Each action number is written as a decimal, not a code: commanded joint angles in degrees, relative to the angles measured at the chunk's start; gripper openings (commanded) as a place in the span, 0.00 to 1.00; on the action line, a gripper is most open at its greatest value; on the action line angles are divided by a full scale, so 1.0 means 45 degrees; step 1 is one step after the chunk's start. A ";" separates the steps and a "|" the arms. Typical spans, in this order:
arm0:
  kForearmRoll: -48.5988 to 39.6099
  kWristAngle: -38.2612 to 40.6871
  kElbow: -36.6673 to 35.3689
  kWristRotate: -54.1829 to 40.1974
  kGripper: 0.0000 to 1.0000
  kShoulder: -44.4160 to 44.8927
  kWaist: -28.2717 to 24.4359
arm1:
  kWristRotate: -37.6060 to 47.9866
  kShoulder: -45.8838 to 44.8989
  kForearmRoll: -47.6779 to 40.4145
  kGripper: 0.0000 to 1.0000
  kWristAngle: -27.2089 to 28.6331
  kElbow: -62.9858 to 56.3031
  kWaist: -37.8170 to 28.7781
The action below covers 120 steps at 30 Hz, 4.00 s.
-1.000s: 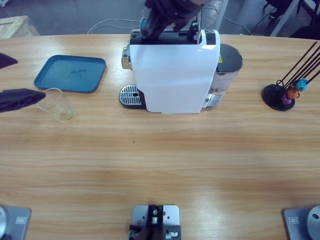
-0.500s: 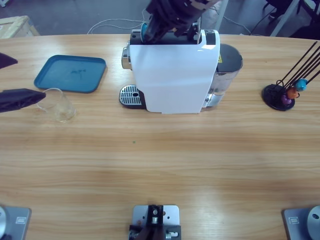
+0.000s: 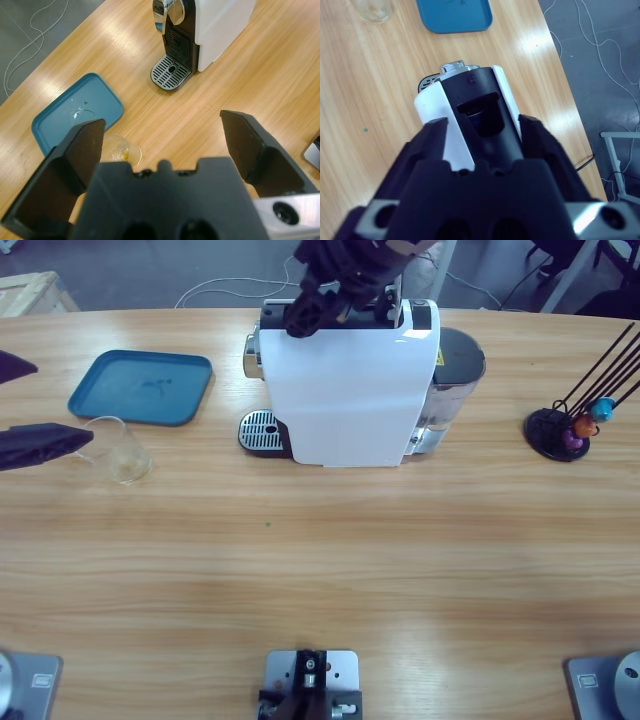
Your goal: Pour coffee
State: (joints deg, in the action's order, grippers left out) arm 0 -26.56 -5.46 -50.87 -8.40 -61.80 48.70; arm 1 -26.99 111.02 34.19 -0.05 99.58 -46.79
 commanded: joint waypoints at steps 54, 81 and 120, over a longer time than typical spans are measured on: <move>-0.0172 0.0468 0.0152 -0.0066 0.99 0.0999 -0.0123 | 1.4309 0.1243 -0.6067 0.00 0.1378 -0.5114 -0.1558; 0.0059 -0.0036 0.0984 0.1672 0.98 0.1078 -0.0123 | 0.7052 -0.7093 0.1062 1.00 0.2374 -0.3083 -0.3597; 1.0473 -0.7309 0.7101 0.8813 0.00 -0.7137 -0.0127 | 0.9751 -1.1577 0.2636 1.00 0.2647 -1.0918 -0.3601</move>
State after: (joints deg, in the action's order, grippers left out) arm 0 19.04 -37.27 -21.14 34.33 -93.88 48.50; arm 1 15.26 59.73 45.57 11.75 52.51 -62.55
